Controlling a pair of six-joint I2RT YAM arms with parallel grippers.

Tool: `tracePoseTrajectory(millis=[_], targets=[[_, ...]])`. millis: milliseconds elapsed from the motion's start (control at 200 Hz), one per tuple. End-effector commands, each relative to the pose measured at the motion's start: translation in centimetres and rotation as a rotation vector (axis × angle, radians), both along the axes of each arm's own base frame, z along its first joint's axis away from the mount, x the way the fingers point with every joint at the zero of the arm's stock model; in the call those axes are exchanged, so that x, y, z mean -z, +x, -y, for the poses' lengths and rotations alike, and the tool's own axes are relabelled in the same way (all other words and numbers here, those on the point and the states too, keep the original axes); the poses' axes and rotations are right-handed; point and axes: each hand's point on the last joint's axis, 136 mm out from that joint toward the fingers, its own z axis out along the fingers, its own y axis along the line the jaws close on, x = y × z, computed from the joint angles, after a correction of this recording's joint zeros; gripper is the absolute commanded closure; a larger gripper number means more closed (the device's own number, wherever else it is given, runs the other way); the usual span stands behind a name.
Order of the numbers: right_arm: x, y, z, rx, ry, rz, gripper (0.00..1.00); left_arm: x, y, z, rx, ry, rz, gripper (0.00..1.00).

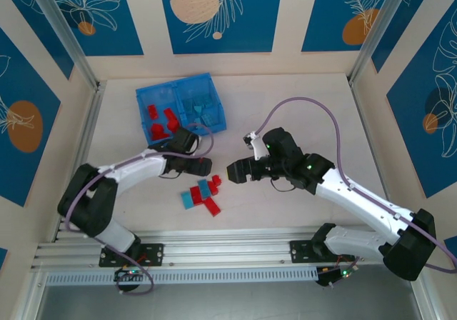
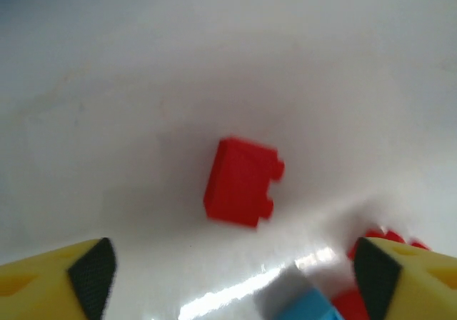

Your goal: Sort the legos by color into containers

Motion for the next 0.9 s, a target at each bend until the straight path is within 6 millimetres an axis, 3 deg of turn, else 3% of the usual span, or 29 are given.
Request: tracePoseTrajectory(millis=[0, 275, 535, 660, 795, 890], targets=[[-1.2, 1.1, -0.2, 0.026, 0.003, 0.057, 0.14, -0.1, 2.6, 0.7, 0.006, 0.046, 0.061, 0.24], [-0.5, 1.3, -1.0, 0.003, 0.002, 0.037, 0.14, 2.5, 3.5, 1.5, 0.002, 0.072, -0.008, 0.6], [-0.3, 1.5, -1.2, 0.008, 0.003, 0.027, 0.14, 2.8, 2.8, 1.1, -0.005, 0.072, -0.025, 0.76], [-0.6, 1.6, -1.3, 0.01, 0.009, 0.026, 0.14, 0.6, 2.5, 0.8, -0.018, 0.052, 0.014, 0.8], [-0.9, 1.6, -1.1, 0.019, 0.013, 0.027, 0.14, -4.6, 2.7, -0.2, -0.046, 0.03, 0.13, 0.81], [-1.0, 1.6, -1.0, 0.026, 0.015, 0.026, 0.14, -8.4, 3.4, -2.1, -0.093, 0.082, 0.239, 0.81]])
